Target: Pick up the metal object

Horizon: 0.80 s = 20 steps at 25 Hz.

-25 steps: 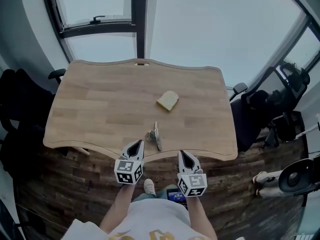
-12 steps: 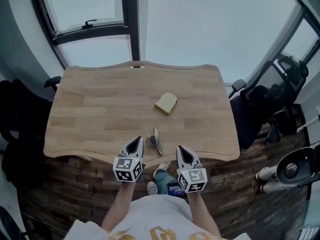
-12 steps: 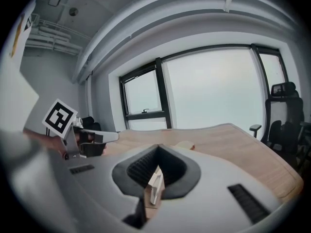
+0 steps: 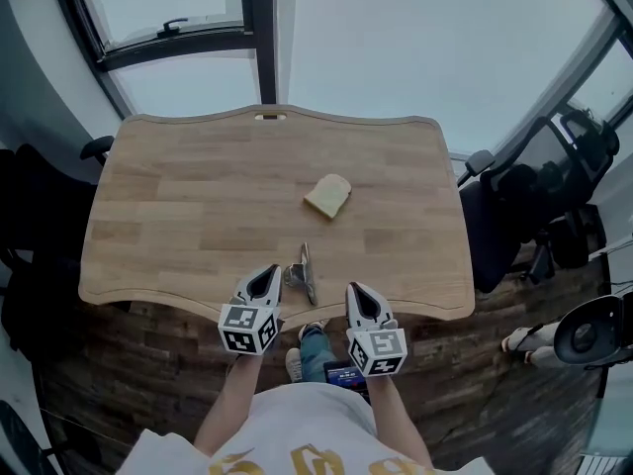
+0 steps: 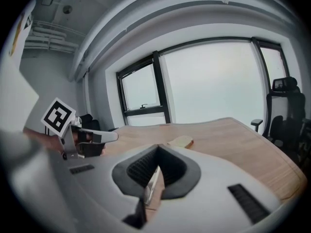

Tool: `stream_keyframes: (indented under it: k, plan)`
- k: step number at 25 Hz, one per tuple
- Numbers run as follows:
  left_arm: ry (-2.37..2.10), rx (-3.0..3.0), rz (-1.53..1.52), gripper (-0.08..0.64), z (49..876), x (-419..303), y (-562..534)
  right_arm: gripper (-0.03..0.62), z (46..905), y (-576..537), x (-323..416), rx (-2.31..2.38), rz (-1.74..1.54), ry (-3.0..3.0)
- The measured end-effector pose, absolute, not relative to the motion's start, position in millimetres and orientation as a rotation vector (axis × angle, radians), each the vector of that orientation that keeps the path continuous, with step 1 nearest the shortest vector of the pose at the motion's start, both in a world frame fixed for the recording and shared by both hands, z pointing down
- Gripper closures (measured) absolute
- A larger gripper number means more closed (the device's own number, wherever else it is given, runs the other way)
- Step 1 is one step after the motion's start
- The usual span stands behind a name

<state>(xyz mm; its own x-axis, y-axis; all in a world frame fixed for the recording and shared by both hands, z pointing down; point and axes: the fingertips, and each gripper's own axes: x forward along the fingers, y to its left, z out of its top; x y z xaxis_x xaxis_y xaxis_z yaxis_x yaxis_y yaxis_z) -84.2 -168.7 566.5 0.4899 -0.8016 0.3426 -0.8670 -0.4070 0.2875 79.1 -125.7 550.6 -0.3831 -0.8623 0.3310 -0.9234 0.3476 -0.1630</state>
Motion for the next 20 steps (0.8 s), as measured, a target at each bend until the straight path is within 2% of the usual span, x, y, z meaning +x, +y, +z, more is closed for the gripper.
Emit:
stream_keyframes:
  k: [20]
  plan:
    - [-1.271,2.171,0.323,0.540,637,-77,-174,0.581,618,-139,92,1.519,0.723,-2.316]
